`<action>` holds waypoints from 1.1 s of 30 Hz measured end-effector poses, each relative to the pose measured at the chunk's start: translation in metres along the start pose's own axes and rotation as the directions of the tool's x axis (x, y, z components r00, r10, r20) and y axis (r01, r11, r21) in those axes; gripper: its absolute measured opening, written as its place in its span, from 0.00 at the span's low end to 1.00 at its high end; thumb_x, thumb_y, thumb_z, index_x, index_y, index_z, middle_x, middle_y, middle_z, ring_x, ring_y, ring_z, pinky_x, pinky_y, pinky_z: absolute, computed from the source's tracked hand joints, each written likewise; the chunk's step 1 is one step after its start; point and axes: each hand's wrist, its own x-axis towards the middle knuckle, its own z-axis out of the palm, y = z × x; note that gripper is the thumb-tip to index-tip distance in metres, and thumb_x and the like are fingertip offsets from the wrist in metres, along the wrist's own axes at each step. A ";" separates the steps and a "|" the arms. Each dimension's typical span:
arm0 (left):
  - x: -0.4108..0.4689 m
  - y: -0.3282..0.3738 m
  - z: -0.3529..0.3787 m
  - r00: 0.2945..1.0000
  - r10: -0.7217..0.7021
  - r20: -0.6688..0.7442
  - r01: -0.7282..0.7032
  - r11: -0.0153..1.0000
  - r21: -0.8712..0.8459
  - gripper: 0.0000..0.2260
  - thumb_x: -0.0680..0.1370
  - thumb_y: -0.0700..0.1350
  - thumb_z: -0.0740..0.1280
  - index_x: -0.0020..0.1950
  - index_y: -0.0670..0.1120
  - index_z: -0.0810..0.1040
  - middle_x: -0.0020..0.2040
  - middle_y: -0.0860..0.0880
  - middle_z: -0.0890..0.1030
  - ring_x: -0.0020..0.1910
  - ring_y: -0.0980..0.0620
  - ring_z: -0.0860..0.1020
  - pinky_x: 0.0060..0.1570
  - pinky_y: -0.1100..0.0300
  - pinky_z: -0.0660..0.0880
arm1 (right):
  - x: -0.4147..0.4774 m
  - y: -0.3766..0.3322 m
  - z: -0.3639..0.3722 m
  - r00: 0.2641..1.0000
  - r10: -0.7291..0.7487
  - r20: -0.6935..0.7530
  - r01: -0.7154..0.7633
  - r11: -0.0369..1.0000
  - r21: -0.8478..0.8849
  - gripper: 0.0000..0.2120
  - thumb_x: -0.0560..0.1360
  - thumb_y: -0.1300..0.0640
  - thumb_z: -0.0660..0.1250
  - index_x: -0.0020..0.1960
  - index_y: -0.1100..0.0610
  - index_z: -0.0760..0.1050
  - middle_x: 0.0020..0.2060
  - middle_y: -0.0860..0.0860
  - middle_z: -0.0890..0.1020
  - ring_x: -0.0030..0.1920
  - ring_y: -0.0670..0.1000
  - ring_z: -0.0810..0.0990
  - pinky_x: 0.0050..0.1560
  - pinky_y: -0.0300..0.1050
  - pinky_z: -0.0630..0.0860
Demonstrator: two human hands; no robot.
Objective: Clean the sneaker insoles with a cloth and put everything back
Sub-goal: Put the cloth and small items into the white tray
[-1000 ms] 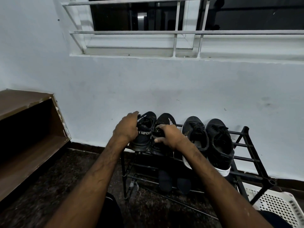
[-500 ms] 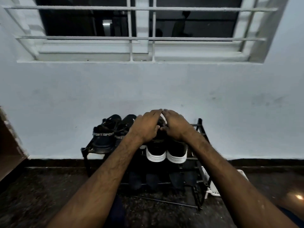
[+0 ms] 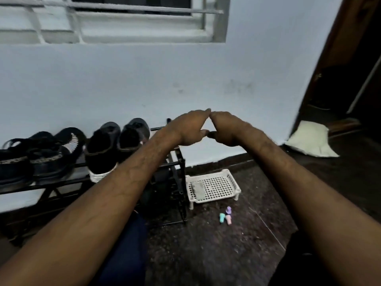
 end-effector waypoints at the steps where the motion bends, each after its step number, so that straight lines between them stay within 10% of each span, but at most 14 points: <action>1: 0.012 0.009 0.000 1.000 0.020 0.015 -0.019 0.999 -0.025 0.33 0.81 0.50 0.66 0.80 0.43 0.54 0.77 0.43 0.65 0.74 0.45 0.67 0.72 0.52 0.63 | -0.002 0.014 -0.002 1.000 0.006 0.002 -0.006 1.000 0.025 0.29 0.78 0.51 0.67 0.74 0.62 0.61 0.67 0.59 0.73 0.67 0.59 0.71 0.65 0.54 0.70; 10: 0.081 0.017 0.062 0.991 0.130 -0.044 -0.137 0.955 -0.265 0.28 0.80 0.48 0.67 0.78 0.47 0.63 0.71 0.48 0.74 0.63 0.49 0.77 0.62 0.58 0.70 | 0.002 0.111 -0.001 0.996 0.050 0.076 -0.045 0.996 -0.071 0.33 0.79 0.51 0.66 0.78 0.59 0.57 0.75 0.57 0.65 0.74 0.58 0.64 0.73 0.51 0.62; 21: 0.041 -0.027 0.393 0.932 0.071 0.356 -0.014 0.987 -0.160 0.29 0.81 0.42 0.59 0.81 0.43 0.52 0.81 0.44 0.55 0.79 0.47 0.56 0.74 0.55 0.58 | -0.059 0.170 0.336 0.885 0.211 0.416 -0.368 0.864 0.343 0.21 0.77 0.50 0.69 0.67 0.59 0.74 0.64 0.56 0.78 0.64 0.55 0.76 0.63 0.43 0.69; 30: 0.026 -0.046 0.485 0.941 0.072 0.331 -0.028 0.990 -0.138 0.31 0.80 0.39 0.58 0.80 0.38 0.49 0.80 0.38 0.53 0.79 0.42 0.52 0.77 0.54 0.49 | -0.063 0.150 0.463 0.903 0.304 0.303 -0.420 0.772 0.478 0.42 0.71 0.31 0.63 0.76 0.55 0.62 0.74 0.57 0.64 0.75 0.57 0.60 0.75 0.51 0.57; 33: 0.027 -0.044 0.488 0.937 0.077 0.342 -0.046 0.994 -0.100 0.32 0.79 0.38 0.58 0.80 0.37 0.48 0.80 0.38 0.53 0.79 0.42 0.52 0.77 0.52 0.49 | -0.065 0.135 0.481 0.920 0.306 0.243 -0.373 0.874 0.311 0.32 0.77 0.36 0.61 0.75 0.52 0.64 0.72 0.59 0.65 0.71 0.61 0.62 0.71 0.54 0.61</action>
